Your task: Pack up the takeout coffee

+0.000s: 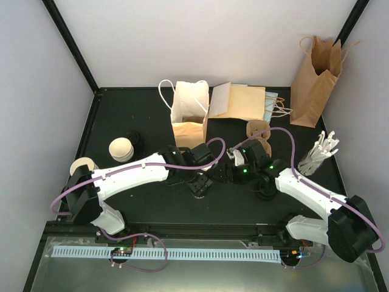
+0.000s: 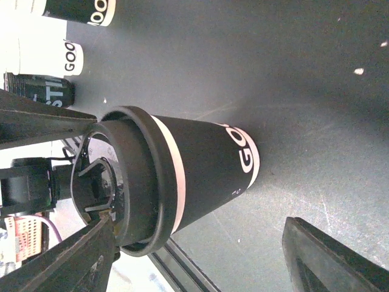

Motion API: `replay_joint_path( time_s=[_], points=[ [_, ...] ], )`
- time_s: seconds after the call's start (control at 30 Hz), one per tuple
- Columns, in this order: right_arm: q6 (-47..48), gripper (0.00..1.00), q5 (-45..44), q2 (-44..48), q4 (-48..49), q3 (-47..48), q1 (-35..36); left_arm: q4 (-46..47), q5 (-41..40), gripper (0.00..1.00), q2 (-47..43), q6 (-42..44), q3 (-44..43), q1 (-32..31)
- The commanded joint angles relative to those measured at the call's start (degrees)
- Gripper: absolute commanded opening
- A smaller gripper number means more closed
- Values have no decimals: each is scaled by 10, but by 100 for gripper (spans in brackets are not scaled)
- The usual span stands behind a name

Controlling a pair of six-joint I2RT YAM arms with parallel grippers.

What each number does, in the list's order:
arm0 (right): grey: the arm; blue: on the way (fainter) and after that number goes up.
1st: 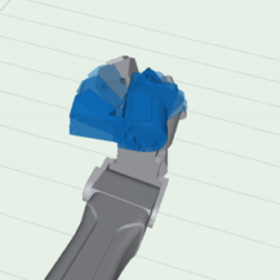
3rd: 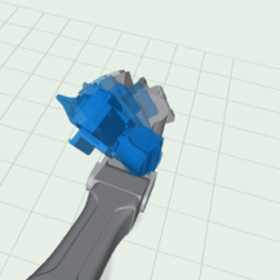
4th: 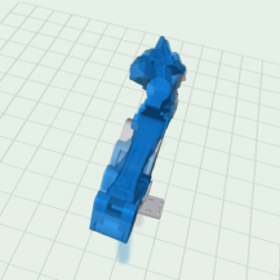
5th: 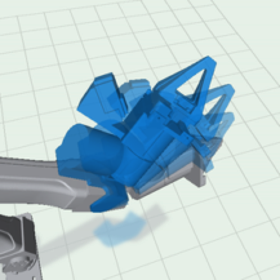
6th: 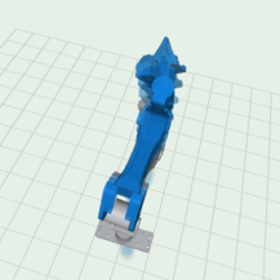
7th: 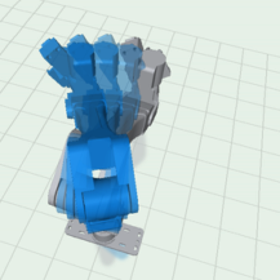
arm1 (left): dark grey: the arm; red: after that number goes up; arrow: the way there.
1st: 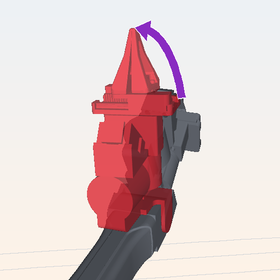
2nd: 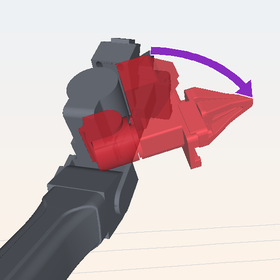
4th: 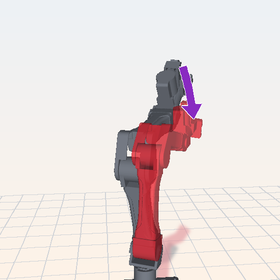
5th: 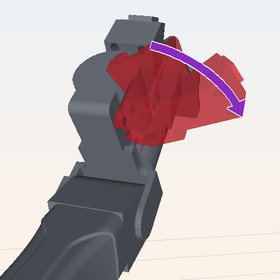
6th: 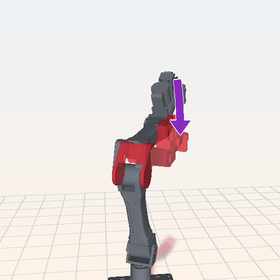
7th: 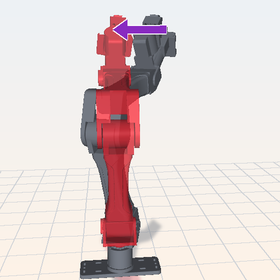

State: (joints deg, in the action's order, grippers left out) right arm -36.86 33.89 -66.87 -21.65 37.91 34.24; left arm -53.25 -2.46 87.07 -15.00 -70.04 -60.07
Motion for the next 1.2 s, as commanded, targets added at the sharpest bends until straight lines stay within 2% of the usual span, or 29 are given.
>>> replay_joint_path(
  time_s=[0.0, 0.43, 0.77, 1.17],
  points=[
    [-8, 77, 33, -5, 31, -12, -4, -12, -8, 81, 6, 2, -17, 0],
    [-9, 75, 66, -22, 53, -30, -3, -7, -13, 76, -3, -3, 2, 0],
    [-9, 66, 79, -29, 72, -44, 4, 8, -4, 73, -12, -8, 26, 0],
    [-8, 61, 85, -70, 95, -34, 19, 19, 1, 69, -17, -15, 49, 0]
  ],
)
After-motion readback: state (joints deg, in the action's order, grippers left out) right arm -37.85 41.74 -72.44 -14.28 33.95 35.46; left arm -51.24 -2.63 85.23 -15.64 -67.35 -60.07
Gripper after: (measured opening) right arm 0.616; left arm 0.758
